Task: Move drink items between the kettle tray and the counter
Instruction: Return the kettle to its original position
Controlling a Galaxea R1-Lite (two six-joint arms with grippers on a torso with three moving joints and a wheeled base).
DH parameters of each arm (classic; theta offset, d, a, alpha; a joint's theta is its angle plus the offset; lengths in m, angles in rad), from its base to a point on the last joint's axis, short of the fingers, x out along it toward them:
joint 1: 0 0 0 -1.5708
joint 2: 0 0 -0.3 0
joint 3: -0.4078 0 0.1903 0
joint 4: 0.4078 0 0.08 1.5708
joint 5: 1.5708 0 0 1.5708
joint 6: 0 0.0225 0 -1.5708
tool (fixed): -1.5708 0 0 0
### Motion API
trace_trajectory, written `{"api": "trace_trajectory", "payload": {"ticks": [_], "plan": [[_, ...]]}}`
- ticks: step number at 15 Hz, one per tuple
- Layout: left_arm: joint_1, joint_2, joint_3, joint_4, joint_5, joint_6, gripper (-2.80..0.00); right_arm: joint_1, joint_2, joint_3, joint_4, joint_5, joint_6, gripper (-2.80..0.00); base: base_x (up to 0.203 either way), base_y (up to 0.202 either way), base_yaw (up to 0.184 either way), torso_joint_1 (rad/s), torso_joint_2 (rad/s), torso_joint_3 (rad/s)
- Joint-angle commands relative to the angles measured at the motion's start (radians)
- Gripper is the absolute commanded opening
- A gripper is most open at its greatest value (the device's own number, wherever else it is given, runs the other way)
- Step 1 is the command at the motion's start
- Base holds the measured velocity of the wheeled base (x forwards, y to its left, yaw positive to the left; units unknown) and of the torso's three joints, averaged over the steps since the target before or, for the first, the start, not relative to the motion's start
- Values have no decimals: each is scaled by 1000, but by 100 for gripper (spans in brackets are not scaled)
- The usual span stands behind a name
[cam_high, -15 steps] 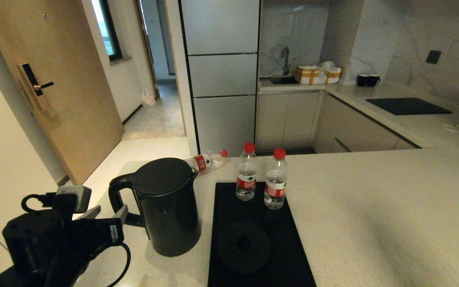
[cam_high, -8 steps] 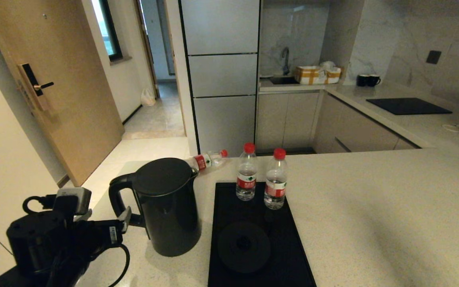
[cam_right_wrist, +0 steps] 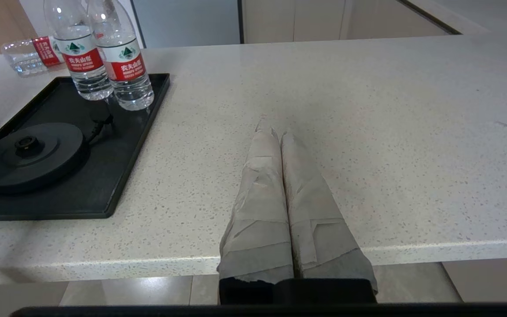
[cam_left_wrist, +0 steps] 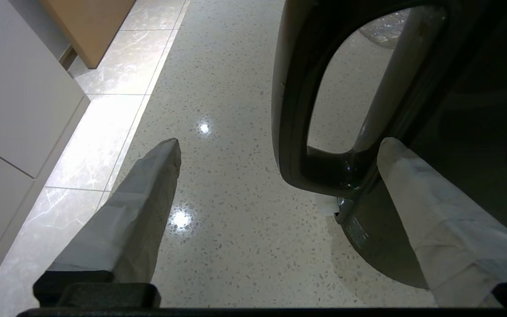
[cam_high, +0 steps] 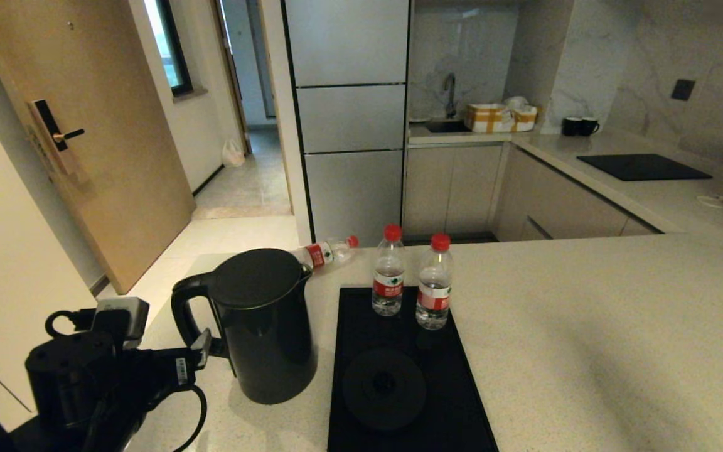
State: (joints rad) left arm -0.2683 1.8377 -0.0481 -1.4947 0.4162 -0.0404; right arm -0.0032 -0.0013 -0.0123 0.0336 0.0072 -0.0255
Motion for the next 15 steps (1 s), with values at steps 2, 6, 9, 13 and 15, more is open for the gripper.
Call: {"api": "trace_trajectory", "payload": {"ticks": [2, 6, 9, 13, 15], "plan": [[6, 43, -33, -9, 22, -4, 0, 0, 1, 0, 0, 0, -1, -280, 0, 0, 0, 0, 0, 0], [14, 83, -70, -9, 22, -4, 0, 0, 1, 0, 0, 0, -1, -280, 0, 0, 0, 0, 0, 0], [17, 106, -94, -9, 22, -3, 0, 0, 1, 0, 0, 0, -1, -280, 0, 0, 0, 0, 0, 0], [49, 163, -153, -9, 22, -1, 0, 0, 1, 0, 0, 0, -1, -280, 0, 0, 0, 0, 0, 0], [72, 188, -186, -10, 25, 6, 0, 0, 1, 0, 0, 0, -1, -280, 0, 0, 0, 0, 0, 0]]}}
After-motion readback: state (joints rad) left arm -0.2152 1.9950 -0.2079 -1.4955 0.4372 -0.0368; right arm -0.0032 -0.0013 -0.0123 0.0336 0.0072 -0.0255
